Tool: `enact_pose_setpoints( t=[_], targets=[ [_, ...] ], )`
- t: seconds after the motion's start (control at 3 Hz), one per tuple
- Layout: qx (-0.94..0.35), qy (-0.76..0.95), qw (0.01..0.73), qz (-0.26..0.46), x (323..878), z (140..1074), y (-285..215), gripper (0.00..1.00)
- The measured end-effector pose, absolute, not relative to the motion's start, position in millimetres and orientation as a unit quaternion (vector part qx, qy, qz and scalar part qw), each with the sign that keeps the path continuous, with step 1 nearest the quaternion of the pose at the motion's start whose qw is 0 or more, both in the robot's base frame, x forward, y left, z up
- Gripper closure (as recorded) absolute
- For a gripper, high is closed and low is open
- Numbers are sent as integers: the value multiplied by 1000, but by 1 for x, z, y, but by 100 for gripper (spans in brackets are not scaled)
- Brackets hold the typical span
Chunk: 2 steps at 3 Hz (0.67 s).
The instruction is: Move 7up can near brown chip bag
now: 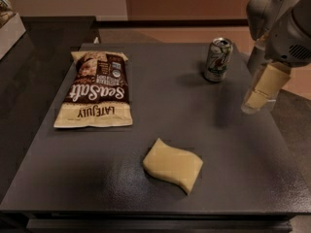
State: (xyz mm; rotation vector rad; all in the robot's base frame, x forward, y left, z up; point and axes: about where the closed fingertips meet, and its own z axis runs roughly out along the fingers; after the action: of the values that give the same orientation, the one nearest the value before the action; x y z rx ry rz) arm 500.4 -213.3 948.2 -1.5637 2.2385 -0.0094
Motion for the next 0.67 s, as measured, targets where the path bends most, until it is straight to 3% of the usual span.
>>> enact_pose_setpoints(
  t=[0.67],
  targets=[
    [-492, 835, 245, 14, 573, 927, -221, 0]
  ],
)
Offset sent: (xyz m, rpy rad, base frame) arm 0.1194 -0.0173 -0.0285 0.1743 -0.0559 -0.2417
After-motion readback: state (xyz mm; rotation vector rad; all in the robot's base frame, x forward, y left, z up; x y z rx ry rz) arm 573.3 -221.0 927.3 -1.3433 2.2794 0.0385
